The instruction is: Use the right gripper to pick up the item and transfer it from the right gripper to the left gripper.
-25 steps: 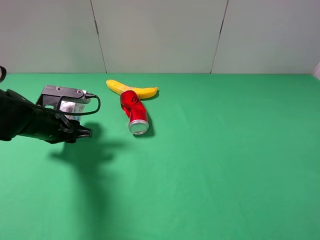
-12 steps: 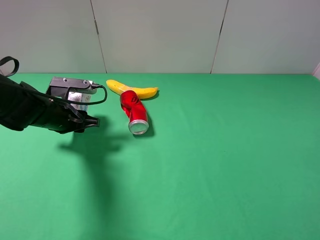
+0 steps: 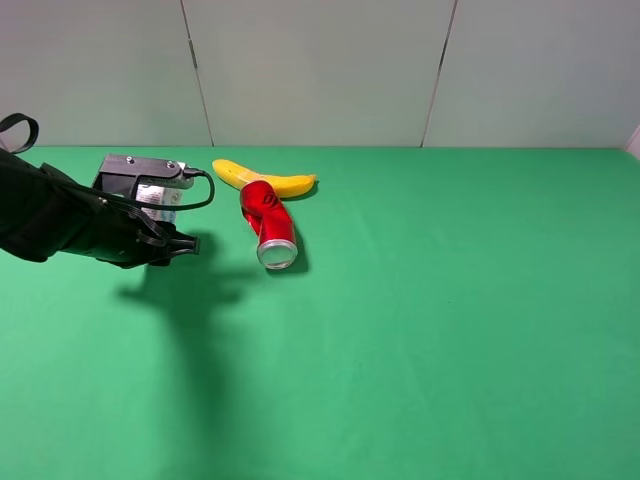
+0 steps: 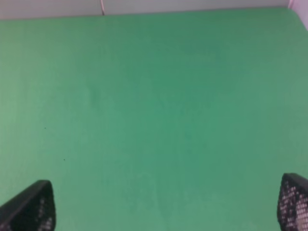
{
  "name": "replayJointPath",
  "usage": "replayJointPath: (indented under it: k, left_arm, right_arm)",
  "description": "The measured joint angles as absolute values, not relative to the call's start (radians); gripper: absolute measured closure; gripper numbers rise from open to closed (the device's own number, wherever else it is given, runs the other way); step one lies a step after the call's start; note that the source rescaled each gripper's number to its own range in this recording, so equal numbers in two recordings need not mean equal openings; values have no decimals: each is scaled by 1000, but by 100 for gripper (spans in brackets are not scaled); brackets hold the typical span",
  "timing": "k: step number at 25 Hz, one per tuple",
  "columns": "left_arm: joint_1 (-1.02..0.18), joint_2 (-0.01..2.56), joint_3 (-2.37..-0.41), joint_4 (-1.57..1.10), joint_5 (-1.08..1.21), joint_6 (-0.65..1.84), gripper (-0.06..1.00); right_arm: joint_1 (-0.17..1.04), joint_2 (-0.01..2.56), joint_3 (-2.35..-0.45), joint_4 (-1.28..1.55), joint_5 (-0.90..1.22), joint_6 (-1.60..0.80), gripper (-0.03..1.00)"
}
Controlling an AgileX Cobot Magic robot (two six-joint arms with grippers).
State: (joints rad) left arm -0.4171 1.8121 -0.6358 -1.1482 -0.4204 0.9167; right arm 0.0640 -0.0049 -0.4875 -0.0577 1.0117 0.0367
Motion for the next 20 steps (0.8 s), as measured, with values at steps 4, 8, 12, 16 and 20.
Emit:
replayJointPath:
  k: [4, 8, 12, 16, 20]
  left_arm:
    - [-417, 1811, -640, -1148, -446, 917, 6]
    - [-417, 1811, -640, -1148, -458, 917, -3]
    - [-417, 1811, -640, -1148, -457, 917, -5]
    - [-417, 1811, -640, -1148, -457, 917, -5]
    - [-417, 1811, -640, -1148, -455, 917, -5]
  right_arm:
    - [64, -5, -487, -58, 1012, 37, -3]
    - [64, -5, -487, -58, 1010, 37, -3]
    - [64, -5, -487, -58, 1010, 37, -3]
    - [64, -5, -487, -58, 1010, 37, -3]
    - [64, -5, -487, -58, 1010, 37, -3]
